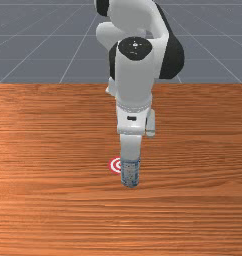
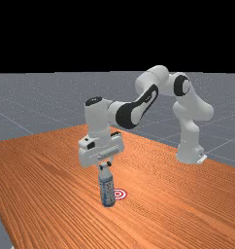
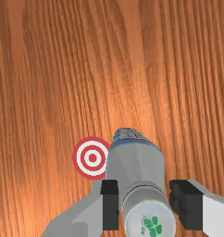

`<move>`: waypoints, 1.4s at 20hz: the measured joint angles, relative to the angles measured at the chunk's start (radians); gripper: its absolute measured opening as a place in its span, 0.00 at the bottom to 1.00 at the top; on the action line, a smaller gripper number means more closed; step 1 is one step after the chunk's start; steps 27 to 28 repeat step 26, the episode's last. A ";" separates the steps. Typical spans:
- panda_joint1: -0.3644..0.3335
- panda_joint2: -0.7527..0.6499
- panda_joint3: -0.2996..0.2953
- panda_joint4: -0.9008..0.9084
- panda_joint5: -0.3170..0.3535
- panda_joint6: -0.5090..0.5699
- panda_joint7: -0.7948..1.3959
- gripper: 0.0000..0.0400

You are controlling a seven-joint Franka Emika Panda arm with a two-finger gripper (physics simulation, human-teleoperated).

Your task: Pick up the bottle and put it on the marker

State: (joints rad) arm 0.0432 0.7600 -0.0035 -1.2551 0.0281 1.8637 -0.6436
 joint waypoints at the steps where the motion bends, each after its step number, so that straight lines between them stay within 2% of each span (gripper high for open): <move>1: -0.011 0.001 0.001 0.002 -0.007 -0.003 -0.035 0.41; 4: -0.026 -0.028 0.004 -0.047 -0.024 0.013 -0.104 0.41; 7: -0.024 -0.097 0.000 -0.163 -0.016 0.059 -0.075 0.41; 20: -0.020 -0.257 -0.007 -0.427 -0.001 0.154 -0.018 0.41; 28: -0.020 -0.282 -0.003 -0.468 -0.018 0.165 -0.054 0.41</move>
